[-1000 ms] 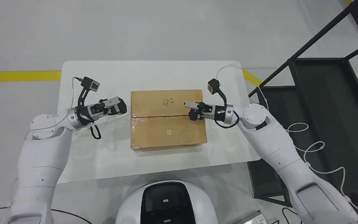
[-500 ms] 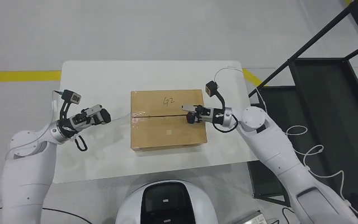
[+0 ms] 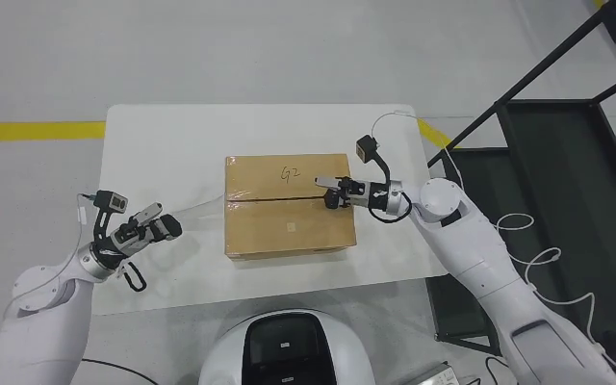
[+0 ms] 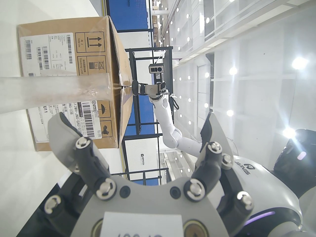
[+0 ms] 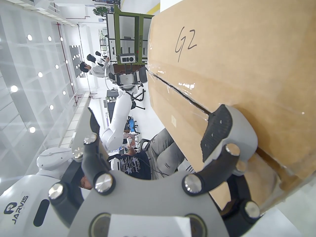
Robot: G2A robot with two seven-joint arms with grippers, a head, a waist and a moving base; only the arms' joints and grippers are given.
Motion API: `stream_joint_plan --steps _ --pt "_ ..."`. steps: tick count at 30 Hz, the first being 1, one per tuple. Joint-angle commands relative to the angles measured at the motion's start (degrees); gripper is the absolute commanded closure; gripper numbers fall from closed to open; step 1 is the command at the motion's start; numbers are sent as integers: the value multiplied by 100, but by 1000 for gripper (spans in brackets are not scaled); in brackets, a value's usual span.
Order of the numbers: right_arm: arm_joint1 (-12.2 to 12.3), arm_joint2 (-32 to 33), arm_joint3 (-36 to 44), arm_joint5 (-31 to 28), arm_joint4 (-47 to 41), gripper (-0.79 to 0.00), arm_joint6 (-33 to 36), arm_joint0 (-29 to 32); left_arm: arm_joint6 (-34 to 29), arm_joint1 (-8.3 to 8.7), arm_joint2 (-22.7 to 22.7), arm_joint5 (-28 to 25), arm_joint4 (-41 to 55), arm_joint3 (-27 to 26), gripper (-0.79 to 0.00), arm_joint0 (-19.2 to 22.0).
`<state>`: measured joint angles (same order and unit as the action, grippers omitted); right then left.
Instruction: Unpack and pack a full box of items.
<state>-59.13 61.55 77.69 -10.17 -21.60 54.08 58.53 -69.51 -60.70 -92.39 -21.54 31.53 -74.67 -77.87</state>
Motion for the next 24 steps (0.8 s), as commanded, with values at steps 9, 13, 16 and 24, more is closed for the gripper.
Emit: stream_joint_plan --steps 9,13,16,24 --pt "0 0 0 0 1 -785 0 0 -2 0 1 0 -2 1 -785 2" --pt "4 32 24 8 9 -785 -92 53 -2 0 1 0 -2 1 -785 2" --pt "48 204 142 39 24 -785 -43 186 -2 0 1 0 -2 1 -785 2" --pt "161 581 270 423 234 -785 158 370 -2 0 1 0 -2 1 -785 2"
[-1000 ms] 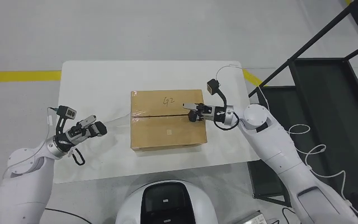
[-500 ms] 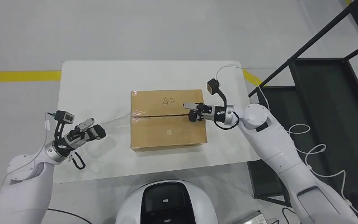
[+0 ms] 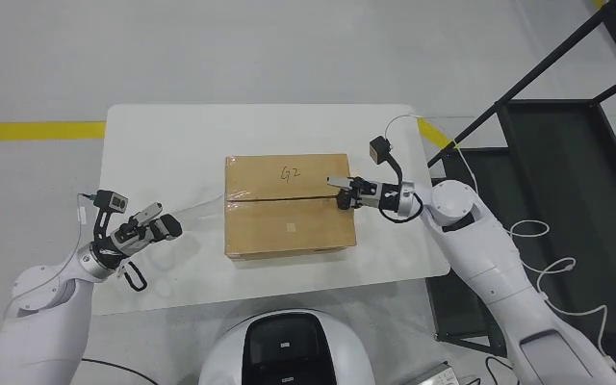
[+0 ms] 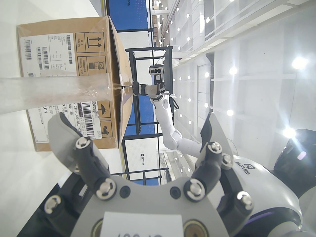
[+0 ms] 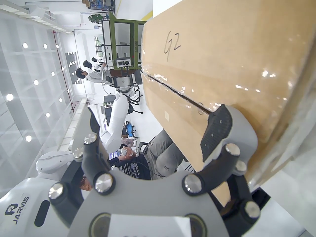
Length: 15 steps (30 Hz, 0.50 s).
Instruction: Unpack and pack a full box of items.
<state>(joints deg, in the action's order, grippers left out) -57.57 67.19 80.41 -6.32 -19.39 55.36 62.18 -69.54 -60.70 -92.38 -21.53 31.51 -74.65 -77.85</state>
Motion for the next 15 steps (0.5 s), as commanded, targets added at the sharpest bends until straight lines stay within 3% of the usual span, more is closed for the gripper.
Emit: stream_joint_plan --steps 1,15 --pt "8 27 -4 69 24 -785 53 -6 0 0 0 0 0 0 -785 0" --pt "-69 -224 -135 398 383 -785 -216 -302 0 0 0 0 0 0 -785 0"
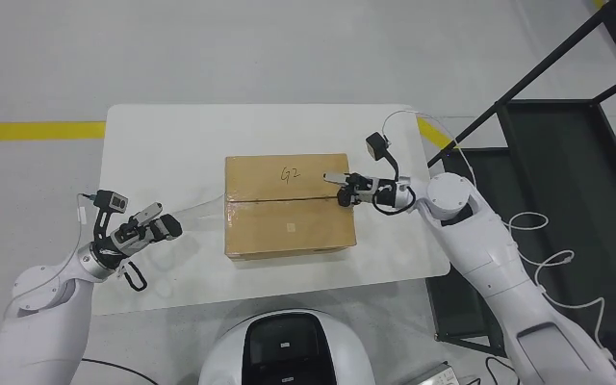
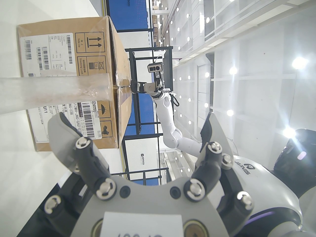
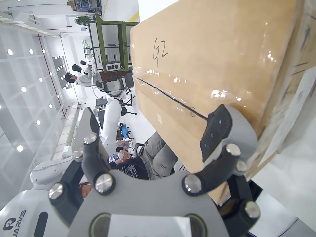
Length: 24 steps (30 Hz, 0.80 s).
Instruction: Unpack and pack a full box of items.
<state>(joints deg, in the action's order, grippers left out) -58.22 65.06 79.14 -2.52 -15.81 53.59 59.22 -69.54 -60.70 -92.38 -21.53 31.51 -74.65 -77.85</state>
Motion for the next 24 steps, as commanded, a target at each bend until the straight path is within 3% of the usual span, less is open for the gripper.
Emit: stream_joint_plan --steps 1,24 --pt "-10 -23 -14 15 14 -785 -37 -12 0 0 0 0 0 0 -785 0" --pt "-18 -24 -47 -78 -16 -785 38 -9 0 0 0 0 0 0 -785 0"
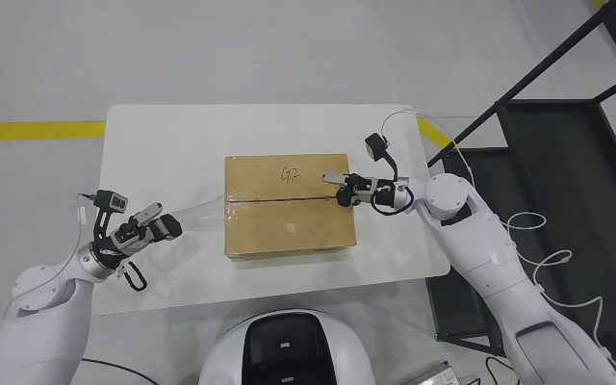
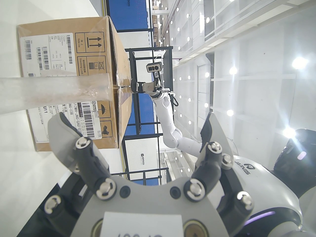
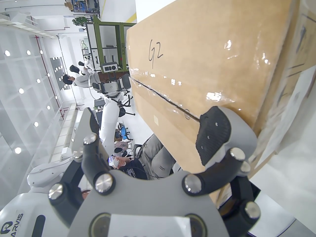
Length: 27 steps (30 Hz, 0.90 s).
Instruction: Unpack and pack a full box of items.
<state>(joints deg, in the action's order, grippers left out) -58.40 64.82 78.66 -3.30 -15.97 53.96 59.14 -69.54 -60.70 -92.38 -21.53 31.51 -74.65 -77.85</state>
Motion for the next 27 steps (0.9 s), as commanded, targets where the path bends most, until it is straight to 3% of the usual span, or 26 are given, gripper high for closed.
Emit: stream_joint_plan --steps 1,9,15,23,27 --pt "0 0 0 0 0 -785 0 0 36 -2 10 9 -7 -16 -785 -11" --pt "0 0 0 0 0 -785 0 0 642 -67 265 169 230 -194 -785 -407" --pt "0 0 0 0 0 -785 0 0 1455 -159 465 -368 318 -139 -785 -637" --pt "0 0 0 0 0 -785 0 0 2484 -275 841 -707 -10 -236 -785 -694" --pt "0 0 0 0 0 -785 0 0 2466 -276 888 -615 -142 -264 -785 -655"
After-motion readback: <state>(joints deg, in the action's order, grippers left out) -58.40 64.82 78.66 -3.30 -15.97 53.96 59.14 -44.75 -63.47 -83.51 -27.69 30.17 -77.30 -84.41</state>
